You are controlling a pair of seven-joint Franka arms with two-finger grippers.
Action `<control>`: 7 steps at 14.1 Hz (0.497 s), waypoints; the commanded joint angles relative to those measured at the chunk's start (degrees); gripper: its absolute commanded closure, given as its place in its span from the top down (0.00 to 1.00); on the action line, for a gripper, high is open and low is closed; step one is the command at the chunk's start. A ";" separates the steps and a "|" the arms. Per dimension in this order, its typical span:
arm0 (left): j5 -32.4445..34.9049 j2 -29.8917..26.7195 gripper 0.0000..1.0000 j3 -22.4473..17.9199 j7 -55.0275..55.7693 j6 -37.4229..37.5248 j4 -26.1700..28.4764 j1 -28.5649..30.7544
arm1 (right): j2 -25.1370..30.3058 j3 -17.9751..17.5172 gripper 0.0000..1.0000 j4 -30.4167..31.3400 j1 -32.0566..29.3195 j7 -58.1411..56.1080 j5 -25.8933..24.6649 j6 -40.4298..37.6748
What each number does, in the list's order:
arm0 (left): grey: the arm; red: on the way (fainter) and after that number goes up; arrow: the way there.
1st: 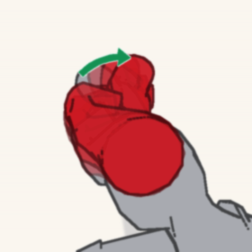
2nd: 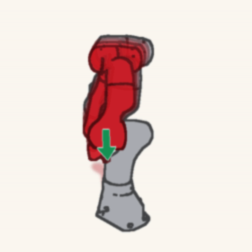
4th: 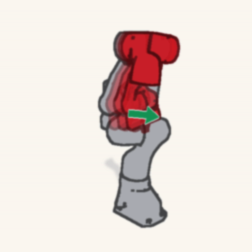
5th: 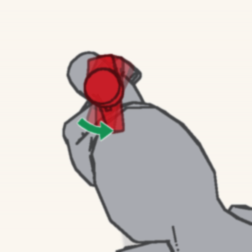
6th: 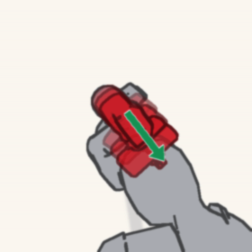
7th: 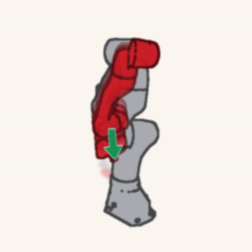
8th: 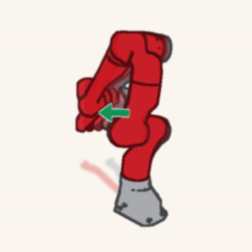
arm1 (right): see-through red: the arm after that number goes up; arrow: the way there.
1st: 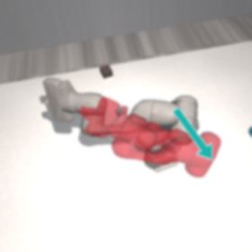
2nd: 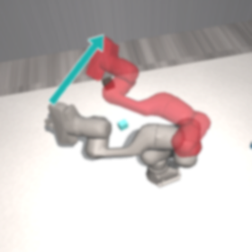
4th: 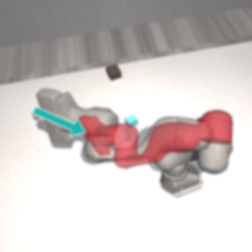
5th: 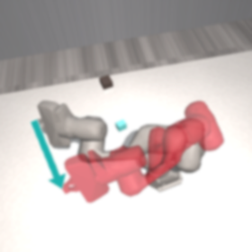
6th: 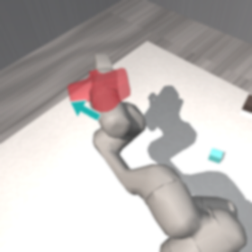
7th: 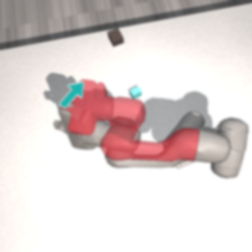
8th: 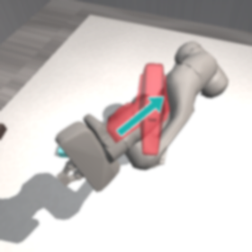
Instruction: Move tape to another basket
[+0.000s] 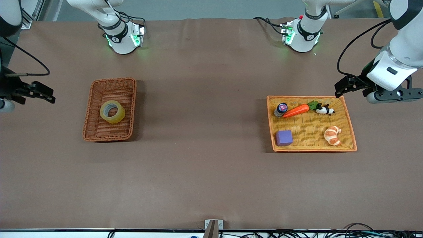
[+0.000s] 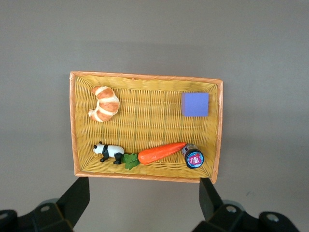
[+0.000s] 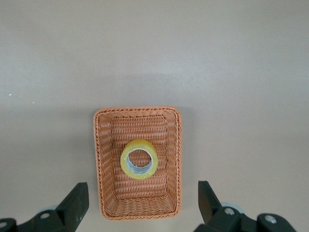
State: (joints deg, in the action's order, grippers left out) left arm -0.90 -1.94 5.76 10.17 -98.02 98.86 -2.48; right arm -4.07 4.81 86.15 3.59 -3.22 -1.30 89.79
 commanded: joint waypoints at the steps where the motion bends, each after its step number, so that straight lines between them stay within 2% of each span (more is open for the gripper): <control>1: 0.64 0.27 1.00 -0.05 -1.29 0.02 -0.95 0.19 | 1.08 -1.12 1.00 0.07 -1.30 -0.12 0.86 -0.84; 7: 0.64 0.27 1.00 -0.05 -1.12 0.11 -1.04 0.02 | 2.31 0.03 1.00 0.16 -0.25 -0.21 0.77 -1.72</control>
State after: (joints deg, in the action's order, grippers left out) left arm -0.90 -1.94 5.76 10.17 -98.02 98.85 -2.47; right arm -3.14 4.94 85.82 3.54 -3.22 -1.29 88.88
